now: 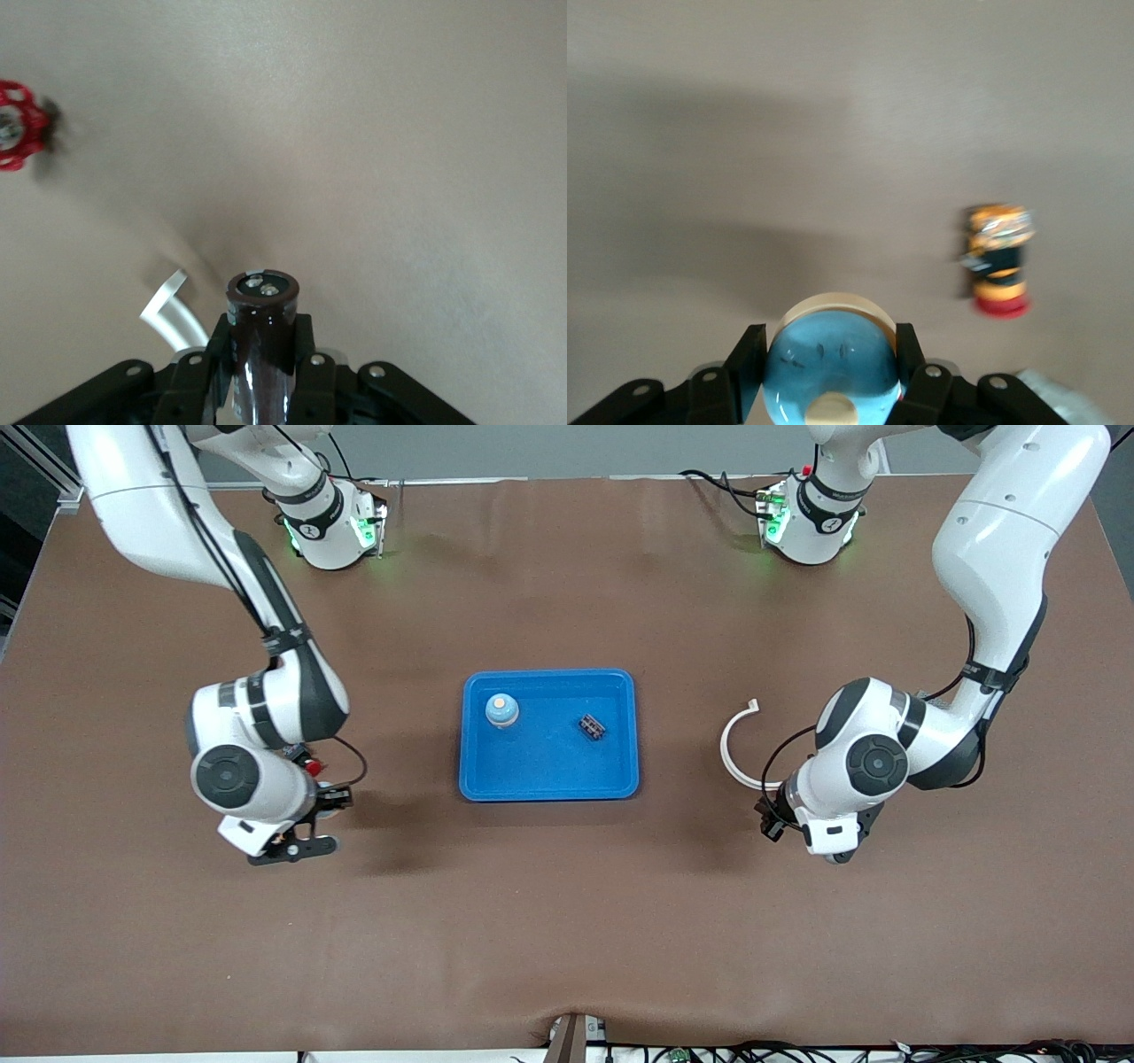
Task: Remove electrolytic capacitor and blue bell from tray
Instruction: 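Set the capacitor by the white arc while the right gripper lowers the bell, then grasp the second capacitor with the left gripper while the right gripper releases the bell, then carry the capacitor toward the white arc while the right gripper reaches the tray, then grasp the second bell with the right gripper while the left gripper places the capacitor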
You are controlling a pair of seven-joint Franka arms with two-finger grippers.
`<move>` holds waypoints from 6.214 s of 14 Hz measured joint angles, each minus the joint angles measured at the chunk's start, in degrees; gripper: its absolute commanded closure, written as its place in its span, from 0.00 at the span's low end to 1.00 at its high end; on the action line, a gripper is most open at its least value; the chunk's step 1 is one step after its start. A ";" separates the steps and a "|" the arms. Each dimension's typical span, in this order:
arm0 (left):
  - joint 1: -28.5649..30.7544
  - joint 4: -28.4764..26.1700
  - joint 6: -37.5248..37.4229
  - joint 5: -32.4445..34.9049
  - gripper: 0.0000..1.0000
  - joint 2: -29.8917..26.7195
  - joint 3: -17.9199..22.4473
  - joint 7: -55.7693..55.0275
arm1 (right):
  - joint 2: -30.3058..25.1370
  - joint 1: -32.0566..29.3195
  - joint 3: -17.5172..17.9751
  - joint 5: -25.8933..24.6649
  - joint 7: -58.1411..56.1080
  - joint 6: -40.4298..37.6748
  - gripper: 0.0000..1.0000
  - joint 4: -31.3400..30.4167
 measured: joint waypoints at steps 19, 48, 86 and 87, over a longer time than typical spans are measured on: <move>-6.36 1.38 -1.53 0.06 0.14 -0.58 -8.60 -12.91 | 2.30 -21.60 0.09 -2.69 -27.63 28.56 1.00 -14.16; -25.01 2.33 -6.07 0.17 1.00 -3.46 0.27 -18.25 | -12.17 3.23 3.66 10.12 42.39 12.80 0.00 -18.39; 12.97 -5.86 -14.05 5.01 0.00 -11.10 -13.00 13.05 | -4.65 28.34 3.63 10.13 79.65 27.80 1.00 -24.35; 12.96 -3.50 -15.82 5.01 0.00 -11.19 -13.12 15.27 | -4.65 28.46 3.63 10.13 79.69 27.80 1.00 -24.34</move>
